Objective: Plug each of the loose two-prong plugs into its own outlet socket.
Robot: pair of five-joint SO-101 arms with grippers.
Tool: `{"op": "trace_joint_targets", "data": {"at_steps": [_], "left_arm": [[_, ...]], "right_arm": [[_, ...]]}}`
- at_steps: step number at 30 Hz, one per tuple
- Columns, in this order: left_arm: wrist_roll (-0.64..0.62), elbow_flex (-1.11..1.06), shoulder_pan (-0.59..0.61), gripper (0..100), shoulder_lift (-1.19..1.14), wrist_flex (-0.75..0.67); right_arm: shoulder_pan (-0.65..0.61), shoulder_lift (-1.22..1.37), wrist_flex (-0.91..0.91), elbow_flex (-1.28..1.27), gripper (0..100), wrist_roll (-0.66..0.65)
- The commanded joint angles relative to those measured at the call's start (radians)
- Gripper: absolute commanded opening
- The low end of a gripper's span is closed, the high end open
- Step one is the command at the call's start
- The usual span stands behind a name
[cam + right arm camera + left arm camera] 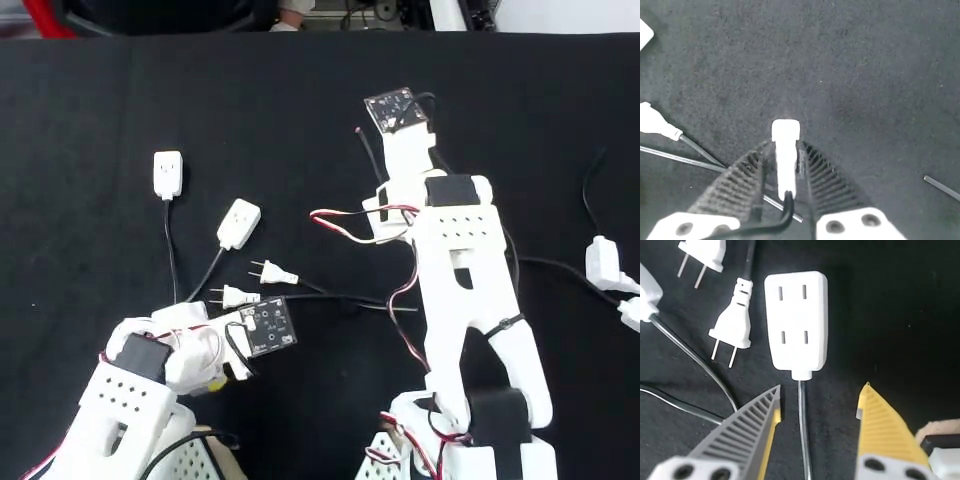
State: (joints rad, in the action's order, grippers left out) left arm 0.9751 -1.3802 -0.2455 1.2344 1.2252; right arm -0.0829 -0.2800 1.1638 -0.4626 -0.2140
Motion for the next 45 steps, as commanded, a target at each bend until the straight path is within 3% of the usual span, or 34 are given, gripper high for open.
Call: {"op": "trace_joint_targets", "data": {"at_steps": [1,5,8,13,18,26,31,37,45], "left_arm": [[-0.071,0.093,0.004,25,0.041,0.015],[-0.133,0.104,0.004,25,0.180,0.075],[-0.212,0.050,0.024,25,0.334,0.133],[-0.235,-0.053,0.300,25,0.615,0.199],[-0.265,-0.110,0.541,25,0.562,0.071],[-0.411,-0.246,0.711,24,0.591,-0.049],[-0.425,-0.277,0.803,24,0.591,-0.094],[-0.425,-0.286,0.803,24,0.591,-0.100],[-0.425,-0.288,0.803,24,0.591,-0.100]], "right_arm": [[0.009,-0.004,-0.015,0.028,1.1,0.005],[-0.005,-0.007,0.005,0.025,1.1,0.003],[-0.094,-0.013,0.060,0.018,1.1,-0.028],[-0.322,-0.010,0.091,-0.054,1.1,-0.089],[-0.470,-0.005,0.098,-0.076,1.1,-0.078],[-0.660,0.004,0.098,-0.088,1.3,0.301],[-0.695,0.157,0.141,0.010,1.3,0.405],[-0.695,0.403,0.276,0.240,1.4,0.537],[-0.692,0.381,0.278,0.249,1.4,0.601]]}}
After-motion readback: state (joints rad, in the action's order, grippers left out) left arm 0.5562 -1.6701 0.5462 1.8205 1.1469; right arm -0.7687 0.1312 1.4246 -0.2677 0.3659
